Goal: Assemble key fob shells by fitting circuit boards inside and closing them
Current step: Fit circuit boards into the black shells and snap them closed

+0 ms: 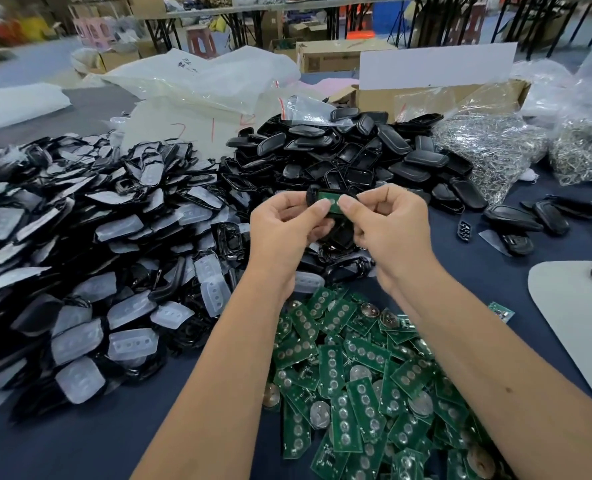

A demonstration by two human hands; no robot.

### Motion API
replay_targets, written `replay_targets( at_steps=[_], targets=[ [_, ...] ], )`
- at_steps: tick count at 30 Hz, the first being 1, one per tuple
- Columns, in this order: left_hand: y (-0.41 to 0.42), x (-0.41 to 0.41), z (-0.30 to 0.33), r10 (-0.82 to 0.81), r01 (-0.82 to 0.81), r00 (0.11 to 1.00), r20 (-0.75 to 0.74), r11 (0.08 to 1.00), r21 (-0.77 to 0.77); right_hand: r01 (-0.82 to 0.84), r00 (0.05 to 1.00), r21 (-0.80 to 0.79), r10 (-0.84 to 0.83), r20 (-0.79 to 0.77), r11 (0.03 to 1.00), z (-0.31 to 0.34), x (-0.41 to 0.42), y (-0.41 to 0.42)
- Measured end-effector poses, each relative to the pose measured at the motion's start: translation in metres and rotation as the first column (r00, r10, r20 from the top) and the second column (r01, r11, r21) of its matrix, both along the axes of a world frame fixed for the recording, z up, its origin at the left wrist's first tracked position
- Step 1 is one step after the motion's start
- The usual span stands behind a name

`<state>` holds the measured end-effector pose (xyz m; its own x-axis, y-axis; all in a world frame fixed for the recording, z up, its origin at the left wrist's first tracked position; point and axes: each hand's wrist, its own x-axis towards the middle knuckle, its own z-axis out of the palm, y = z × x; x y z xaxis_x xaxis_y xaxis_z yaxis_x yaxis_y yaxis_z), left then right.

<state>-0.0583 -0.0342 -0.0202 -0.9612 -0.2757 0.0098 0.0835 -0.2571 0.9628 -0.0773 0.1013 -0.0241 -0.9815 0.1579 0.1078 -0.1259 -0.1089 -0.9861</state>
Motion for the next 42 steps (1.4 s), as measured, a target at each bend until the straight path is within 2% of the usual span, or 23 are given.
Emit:
replay_targets(
  at_steps=[2, 4, 6, 7, 8, 9, 11, 12, 15, 17, 20, 22, 24, 26, 28, 30, 32, 33, 35, 38, 39, 40, 42],
  targets=[
    [-0.007, 0.001, 0.004, 0.081, -0.084, 0.996, -0.038, 0.992, -0.091, 0.007, 1.0, 0.068, -0.006, -0.013, 0.998, 0.001, -0.001, -0.015],
    [-0.024, 0.001, 0.011, 0.188, -0.199, 0.978, -0.086, 0.968, -0.15, -0.051, 0.997, 0.2, 0.061, -0.045, 0.979, 0.004, -0.002, -0.031],
    [-0.05, 0.001, 0.018, 0.308, -0.327, 0.942, -0.133, 0.933, -0.152, -0.114, 0.972, 0.414, 0.188, -0.142, 0.903, 0.008, 0.001, -0.049],
    [-0.063, 0.001, 0.02, 0.366, -0.386, 0.919, -0.147, 0.91, -0.149, -0.144, 0.934, 0.537, 0.294, -0.204, 0.831, 0.011, 0.004, -0.057],
    [-0.076, 0.002, 0.02, 0.427, -0.449, 0.891, -0.154, 0.879, -0.16, -0.16, 0.867, 0.678, 0.43, -0.251, 0.717, 0.012, 0.007, -0.065],
    [-0.087, 0.002, 0.019, 0.488, -0.512, 0.858, -0.16, 0.836, -0.196, -0.123, 0.78, 0.823, 0.567, -0.265, 0.554, 0.012, 0.008, -0.073],
    [-0.102, 0.003, 0.015, 0.609, -0.63, 0.774, -0.172, 0.715, -0.302, 0.027, 0.609, 0.979, 0.773, -0.177, 0.203, 0.012, 0.01, -0.089],
    [-0.106, 0.003, 0.013, 0.661, -0.675, 0.729, -0.175, 0.655, -0.338, 0.078, 0.564, 0.992, 0.816, -0.129, 0.103, 0.014, 0.009, -0.097],
    [-0.115, 0.003, 0.012, 0.74, -0.741, 0.649, -0.174, 0.566, -0.361, 0.116, 0.49, 0.993, 0.871, -0.043, -0.016, 0.026, 0.01, -0.115],
    [-0.118, 0.002, 0.011, 0.742, -0.742, 0.65, -0.164, 0.575, -0.345, 0.117, 0.472, 0.992, 0.881, -0.015, -0.046, 0.032, 0.007, -0.118],
    [-0.119, -0.002, 0.008, 0.704, -0.715, 0.695, -0.146, 0.658, -0.235, 0.153, 0.494, 0.983, 0.869, 0.012, -0.1, 0.032, 0.006, -0.115],
    [-0.119, -0.003, 0.009, 0.695, -0.711, 0.702, -0.154, 0.676, -0.193, 0.216, 0.503, 0.969, 0.864, -0.003, -0.122, 0.029, 0.009, -0.112],
    [-0.116, -0.004, 0.009, 0.685, -0.706, 0.708, -0.174, 0.679, -0.202, 0.287, 0.533, 0.956, 0.84, -0.101, -0.066, 0.028, 0.01, -0.102],
    [-0.108, -0.005, 0.007, 0.651, -0.68, 0.732, -0.202, 0.676, -0.285, 0.256, 0.619, 0.965, 0.757, -0.208, 0.056, 0.032, 0.009, -0.086],
    [-0.092, -0.008, 0.005, 0.564, -0.602, 0.796, -0.22, 0.7, -0.383, 0.074, 0.758, 0.942, 0.595, -0.266, 0.327, 0.038, 0.008, -0.06],
    [-0.065, -0.011, 0.001, 0.399, -0.444, 0.895, -0.199, 0.757, -0.479, -0.017, 0.873, 0.752, 0.377, -0.311, 0.659, 0.037, 0.004, -0.028],
    [-0.034, -0.012, -0.006, 0.197, -0.252, 0.968, -0.157, 0.765, -0.593, -0.019, 0.949, 0.508, 0.176, -0.263, 0.861, 0.033, 0.004, -0.001],
    [-0.019, -0.011, -0.011, 0.096, -0.175, 0.983, -0.154, 0.728, -0.663, -0.001, 0.972, 0.376, 0.089, -0.218, 0.926, 0.028, 0.005, 0.011],
    [0.004, -0.009, -0.02, -0.074, -0.093, 0.983, -0.167, 0.585, -0.806, 0.045, 0.992, 0.156, -0.026, -0.123, 0.987, 0.015, 0.006, 0.028],
    [0.013, -0.009, -0.025, -0.158, -0.105, 0.97, -0.186, 0.419, -0.902, 0.068, 0.997, 0.117, -0.062, -0.047, 0.991, -0.002, 0.005, 0.043],
    [0.012, -0.01, -0.024, -0.136, -0.145, 0.967, -0.217, 0.408, -0.901, 0.041, 0.998, 0.118, -0.036, -0.045, 0.992, -0.004, 0.005, 0.044],
    [0.01, -0.01, -0.024, -0.106, -0.193, 0.959, -0.263, 0.438, -0.878, -0.001, 0.998, 0.13, 0.008, -0.056, 0.992, -0.005, 0.006, 0.045],
    [0.009, -0.007, -0.02, -0.069, -0.191, 0.952, -0.297, 0.623, -0.759, -0.083, 0.989, 0.204, 0.105, -0.102, 0.975, -0.005, 0.008, 0.046]
  ],
)
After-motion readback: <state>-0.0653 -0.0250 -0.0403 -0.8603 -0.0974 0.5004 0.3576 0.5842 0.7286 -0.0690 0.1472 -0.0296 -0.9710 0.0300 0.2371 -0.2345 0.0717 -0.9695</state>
